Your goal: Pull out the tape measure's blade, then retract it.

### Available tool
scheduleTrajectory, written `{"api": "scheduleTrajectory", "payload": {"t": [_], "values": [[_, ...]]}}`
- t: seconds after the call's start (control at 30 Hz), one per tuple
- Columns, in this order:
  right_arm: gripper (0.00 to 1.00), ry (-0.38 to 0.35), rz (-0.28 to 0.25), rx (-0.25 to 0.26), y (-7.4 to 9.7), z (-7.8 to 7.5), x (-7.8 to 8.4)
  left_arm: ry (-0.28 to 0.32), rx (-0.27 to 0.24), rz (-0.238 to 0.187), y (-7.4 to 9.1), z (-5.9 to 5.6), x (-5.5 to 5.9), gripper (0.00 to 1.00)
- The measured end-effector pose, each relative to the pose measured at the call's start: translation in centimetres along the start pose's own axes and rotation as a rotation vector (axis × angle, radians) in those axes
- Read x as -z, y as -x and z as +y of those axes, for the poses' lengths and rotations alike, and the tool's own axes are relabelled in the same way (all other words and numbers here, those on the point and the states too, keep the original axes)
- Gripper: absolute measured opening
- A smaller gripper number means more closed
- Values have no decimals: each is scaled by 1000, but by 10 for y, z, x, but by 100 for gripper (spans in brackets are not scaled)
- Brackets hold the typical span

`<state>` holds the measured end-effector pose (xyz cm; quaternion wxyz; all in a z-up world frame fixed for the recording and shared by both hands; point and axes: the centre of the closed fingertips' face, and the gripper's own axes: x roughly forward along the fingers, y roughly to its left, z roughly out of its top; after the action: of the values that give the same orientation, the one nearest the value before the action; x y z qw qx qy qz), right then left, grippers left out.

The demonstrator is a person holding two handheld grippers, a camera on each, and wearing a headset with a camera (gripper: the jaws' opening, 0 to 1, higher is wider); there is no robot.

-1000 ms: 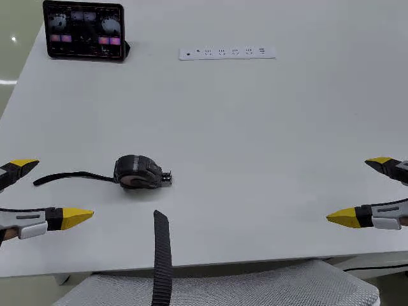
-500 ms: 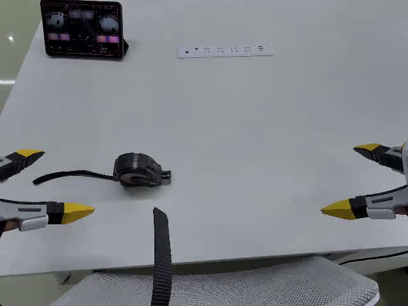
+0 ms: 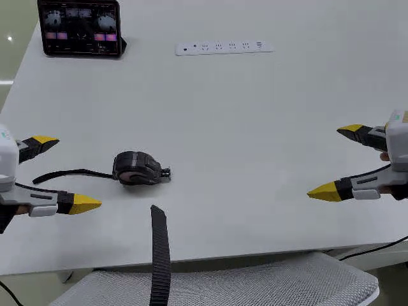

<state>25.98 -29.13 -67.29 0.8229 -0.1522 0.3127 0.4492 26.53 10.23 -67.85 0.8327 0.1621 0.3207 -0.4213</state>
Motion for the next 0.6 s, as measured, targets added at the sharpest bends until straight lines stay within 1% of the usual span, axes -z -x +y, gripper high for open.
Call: {"api": "scheduleTrajectory", "payload": {"t": [0.07,0.17,0.2,0.23,0.27,0.33,0.37,0.4,0.43,0.5,0.53,0.6], "values": [[99,9,3,-11,-3,2,-2,-21,4,7,-4,0,-3,99],[99,23,8,-25,-7,4,-3,-31,36,18,-9,-4,-8,99],[99,28,8,-32,-9,5,-4,-43,48,24,-12,-6,-9,99],[99,33,4,-35,-11,7,-6,-55,56,33,-14,-7,-9,99],[99,44,0,-40,-13,8,-9,-78,72,51,-16,-9,-8,99],[99,52,5,-48,-18,10,-10,-109,82,77,-20,-9,-6,99],[99,60,4,-58,-21,12,-12,-137,92,103,-23,-9,-4,99],[99,70,1,-65,-23,14,-14,-144,100,106,-25,-10,-5,99],[99,75,2,-70,-26,15,-15,-163,114,101,-28,-10,-8,99],[99,82,0,-79,-30,17,-18,-186,122,120,-32,-9,-8,99],[99,89,-5,-84,-33,18,-20,-192,139,133,-34,-11,-10,99],[99,101,-8,-93,-38,21,-25,-216,153,141,-38,-10,-13,99]]}}
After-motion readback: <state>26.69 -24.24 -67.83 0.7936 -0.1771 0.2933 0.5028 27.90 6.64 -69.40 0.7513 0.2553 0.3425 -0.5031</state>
